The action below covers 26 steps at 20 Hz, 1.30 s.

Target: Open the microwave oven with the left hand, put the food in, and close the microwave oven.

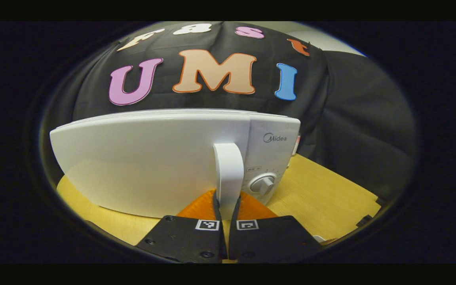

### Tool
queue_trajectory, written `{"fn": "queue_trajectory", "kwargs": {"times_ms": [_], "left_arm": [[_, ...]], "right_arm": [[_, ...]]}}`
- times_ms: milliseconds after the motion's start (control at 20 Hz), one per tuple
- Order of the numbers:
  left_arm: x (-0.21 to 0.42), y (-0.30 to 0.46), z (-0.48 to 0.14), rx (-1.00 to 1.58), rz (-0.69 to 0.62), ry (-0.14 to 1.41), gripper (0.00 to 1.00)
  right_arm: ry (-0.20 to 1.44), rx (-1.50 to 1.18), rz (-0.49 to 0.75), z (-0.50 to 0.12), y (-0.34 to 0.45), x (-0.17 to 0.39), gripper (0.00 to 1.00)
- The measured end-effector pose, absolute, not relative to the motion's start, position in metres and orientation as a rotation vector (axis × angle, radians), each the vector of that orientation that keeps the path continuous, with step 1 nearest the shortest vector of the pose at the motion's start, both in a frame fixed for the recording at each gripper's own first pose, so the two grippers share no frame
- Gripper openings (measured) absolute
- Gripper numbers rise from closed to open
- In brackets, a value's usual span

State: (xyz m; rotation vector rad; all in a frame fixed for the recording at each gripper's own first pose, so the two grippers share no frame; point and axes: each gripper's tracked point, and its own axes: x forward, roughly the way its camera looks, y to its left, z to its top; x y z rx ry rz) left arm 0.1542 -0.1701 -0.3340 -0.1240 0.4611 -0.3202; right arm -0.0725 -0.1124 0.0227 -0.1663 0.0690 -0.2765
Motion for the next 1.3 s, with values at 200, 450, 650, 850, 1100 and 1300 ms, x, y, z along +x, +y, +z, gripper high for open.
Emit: {"fn": "queue_trajectory", "kwargs": {"times_ms": [200,450,650,850,1100,1300], "left_arm": [[0.153,-0.170,-0.336,-0.136,-0.337,0.489,0.02],[0.117,-0.164,-0.328,-0.151,-0.385,0.486,0.01],[0.045,-0.137,-0.325,-0.120,-0.443,0.508,0.00],[-0.004,-0.104,-0.321,-0.117,-0.444,0.526,0.01],[-0.046,-0.061,-0.321,-0.117,-0.406,0.567,0.01],[-0.073,-0.018,-0.322,-0.098,-0.332,0.585,0.00]], "right_arm": [[0.063,-0.167,-0.273,0.023,-0.113,-0.072,0.97],[0.055,-0.135,-0.279,0.019,-0.113,-0.064,1.00],[0.056,-0.107,-0.255,0.012,-0.103,-0.052,0.96],[0.064,-0.082,-0.199,0.000,-0.080,-0.037,0.96],[0.062,-0.053,-0.081,-0.014,-0.022,-0.025,0.97],[0.066,-0.035,-0.017,-0.021,0.011,-0.016,0.97]]}}
